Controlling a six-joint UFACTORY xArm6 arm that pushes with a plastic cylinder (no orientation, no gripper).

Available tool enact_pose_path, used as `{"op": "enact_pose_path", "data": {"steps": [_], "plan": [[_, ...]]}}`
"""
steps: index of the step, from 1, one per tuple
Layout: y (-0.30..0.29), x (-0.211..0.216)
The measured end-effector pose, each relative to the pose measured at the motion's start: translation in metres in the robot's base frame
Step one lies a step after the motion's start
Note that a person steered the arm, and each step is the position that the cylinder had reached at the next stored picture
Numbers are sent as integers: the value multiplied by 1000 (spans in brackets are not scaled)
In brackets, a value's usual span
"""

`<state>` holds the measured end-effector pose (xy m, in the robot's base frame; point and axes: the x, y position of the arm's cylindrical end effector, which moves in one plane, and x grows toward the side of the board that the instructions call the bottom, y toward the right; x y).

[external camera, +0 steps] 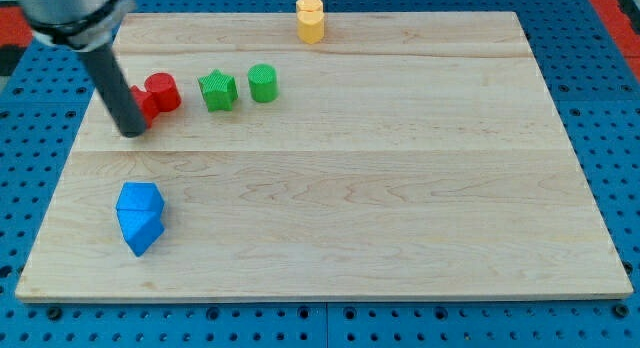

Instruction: Slide the green circle along with green star right a bit

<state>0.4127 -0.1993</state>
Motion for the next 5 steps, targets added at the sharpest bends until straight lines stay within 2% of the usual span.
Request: {"op": "enact_pose_path", "data": {"steps": [2, 3, 5], "plan": [[113, -17], [180, -65], [141, -77]]}}
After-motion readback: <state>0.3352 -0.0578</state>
